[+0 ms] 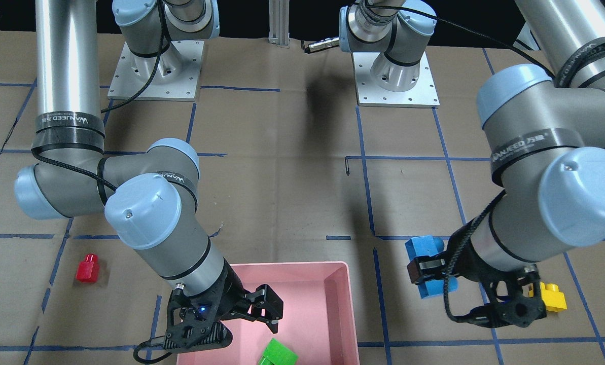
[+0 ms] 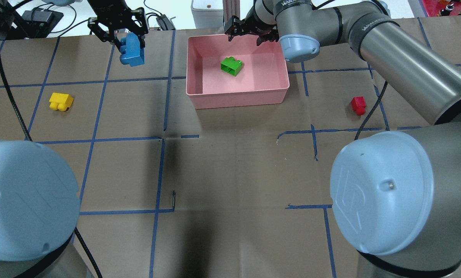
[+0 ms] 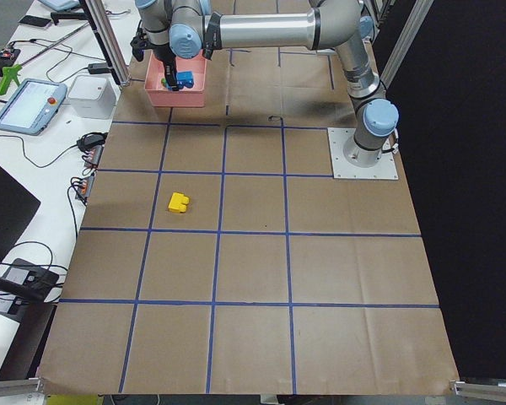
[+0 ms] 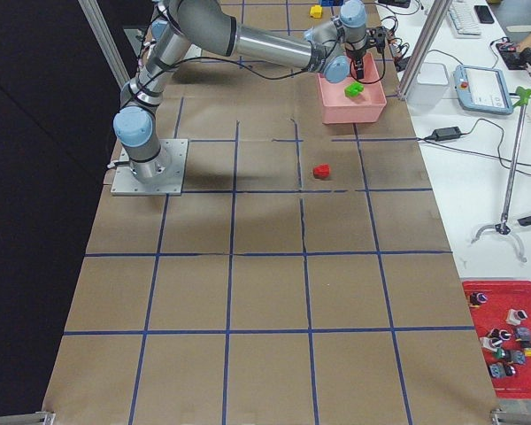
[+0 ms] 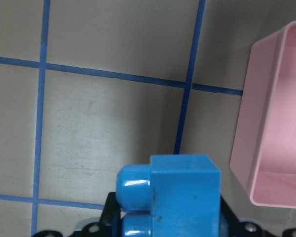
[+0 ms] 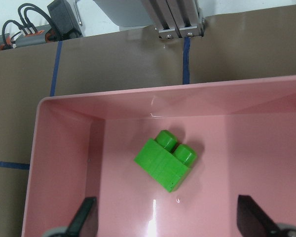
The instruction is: Put all blocks into box
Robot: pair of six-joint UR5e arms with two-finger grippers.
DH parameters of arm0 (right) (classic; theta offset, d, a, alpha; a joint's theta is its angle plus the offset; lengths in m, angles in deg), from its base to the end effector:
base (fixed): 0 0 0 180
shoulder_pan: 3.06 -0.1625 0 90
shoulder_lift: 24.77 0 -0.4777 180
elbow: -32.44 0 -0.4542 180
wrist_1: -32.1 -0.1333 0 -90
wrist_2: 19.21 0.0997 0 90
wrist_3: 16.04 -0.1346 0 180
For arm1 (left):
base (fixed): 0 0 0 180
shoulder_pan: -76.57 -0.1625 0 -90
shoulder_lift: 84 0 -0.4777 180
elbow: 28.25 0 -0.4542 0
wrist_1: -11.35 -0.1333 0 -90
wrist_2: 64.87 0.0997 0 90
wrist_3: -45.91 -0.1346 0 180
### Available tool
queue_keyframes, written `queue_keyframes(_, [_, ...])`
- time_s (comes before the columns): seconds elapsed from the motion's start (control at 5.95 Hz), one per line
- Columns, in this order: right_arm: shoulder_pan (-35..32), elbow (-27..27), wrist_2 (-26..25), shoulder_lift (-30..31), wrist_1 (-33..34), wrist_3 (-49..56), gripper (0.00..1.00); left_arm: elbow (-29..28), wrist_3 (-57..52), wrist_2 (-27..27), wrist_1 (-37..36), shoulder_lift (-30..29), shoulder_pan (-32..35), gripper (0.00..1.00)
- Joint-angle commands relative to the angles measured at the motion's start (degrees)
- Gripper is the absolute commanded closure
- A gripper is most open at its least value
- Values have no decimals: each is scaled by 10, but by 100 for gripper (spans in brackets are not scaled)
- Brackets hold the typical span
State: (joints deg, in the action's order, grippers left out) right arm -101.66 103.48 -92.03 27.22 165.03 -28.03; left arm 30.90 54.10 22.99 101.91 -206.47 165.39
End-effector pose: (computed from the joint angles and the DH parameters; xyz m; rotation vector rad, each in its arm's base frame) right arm 0.3007 -0.8311 0.3134 -0.0064 2.7345 -0.4949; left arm -0.1217 -0.8077 0.4145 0.2548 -3.0955 -0.0625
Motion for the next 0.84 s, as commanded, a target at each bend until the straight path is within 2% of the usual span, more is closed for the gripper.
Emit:
queue_keyframes(0.0, [56, 20, 0, 40, -15, 61, 0, -2, 116, -1, -33, -15, 71, 76])
queue_keyframes(0.17, [103, 45, -44, 67, -48, 152, 0, -5, 180, -2, -75, -42, 108, 76])
queue_keyframes(0.34, [153, 76, -95, 93, -57, 234, 0, -8, 240, -3, -148, -80, 139, 76])
queue_keyframes(0.5, [202, 97, -96, 88, -34, 297, 0, -7, 246, -2, -193, -114, 151, 76])
queue_keyframes(0.67, [210, 118, -152, 61, 3, 310, 1, -6, 246, -3, -227, -137, 154, 75])
